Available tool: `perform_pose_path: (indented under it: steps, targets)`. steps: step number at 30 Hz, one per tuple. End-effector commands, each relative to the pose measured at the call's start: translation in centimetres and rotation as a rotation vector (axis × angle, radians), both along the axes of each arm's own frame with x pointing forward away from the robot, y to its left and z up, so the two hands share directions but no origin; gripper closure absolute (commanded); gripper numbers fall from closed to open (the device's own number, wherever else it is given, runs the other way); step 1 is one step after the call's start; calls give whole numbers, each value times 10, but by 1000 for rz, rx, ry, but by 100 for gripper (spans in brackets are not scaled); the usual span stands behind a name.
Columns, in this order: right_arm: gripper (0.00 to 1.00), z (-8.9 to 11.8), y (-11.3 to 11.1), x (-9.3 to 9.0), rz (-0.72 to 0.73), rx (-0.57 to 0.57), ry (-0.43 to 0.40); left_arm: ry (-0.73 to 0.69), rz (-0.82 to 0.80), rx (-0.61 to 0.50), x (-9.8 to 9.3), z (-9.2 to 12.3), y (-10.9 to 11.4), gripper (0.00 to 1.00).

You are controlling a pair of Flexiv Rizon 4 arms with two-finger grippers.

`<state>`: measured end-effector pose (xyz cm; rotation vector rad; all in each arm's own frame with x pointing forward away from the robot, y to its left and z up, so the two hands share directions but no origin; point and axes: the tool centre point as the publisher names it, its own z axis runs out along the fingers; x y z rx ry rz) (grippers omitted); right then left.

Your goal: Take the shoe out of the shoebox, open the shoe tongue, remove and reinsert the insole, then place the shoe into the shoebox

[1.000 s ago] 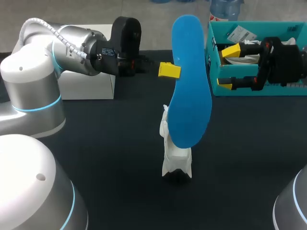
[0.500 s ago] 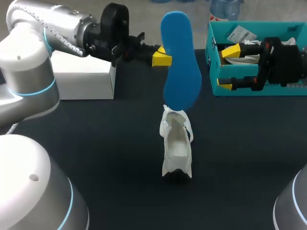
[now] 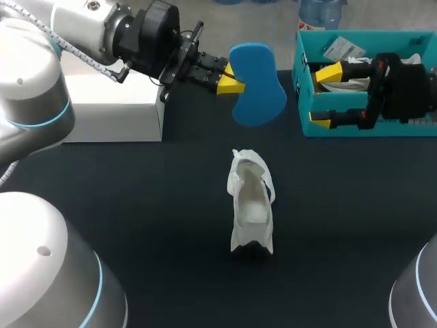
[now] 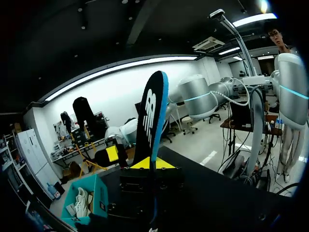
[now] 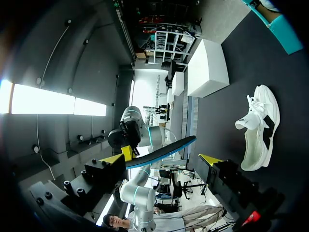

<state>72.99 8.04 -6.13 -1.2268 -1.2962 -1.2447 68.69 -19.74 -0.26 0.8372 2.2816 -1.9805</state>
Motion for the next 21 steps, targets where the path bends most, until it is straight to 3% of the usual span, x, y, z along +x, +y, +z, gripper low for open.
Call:
perform_pose_path:
  steps: [1, 4, 7, 21]
  targets:
    - [0, 0, 1, 0, 0, -1, 1, -424, -81, -80, 5, -9, 2, 100]
    - [0, 0, 1, 0, 0, -1, 1, -600, -129, -71, 11, -13, 5, 100]
    - [0, 0, 1, 0, 0, -1, 1, -676, -154, -78, 13, -17, 6, 100]
    - [0, 0, 1, 0, 0, -1, 1, -679, -180, -57, 12, -19, 7, 100]
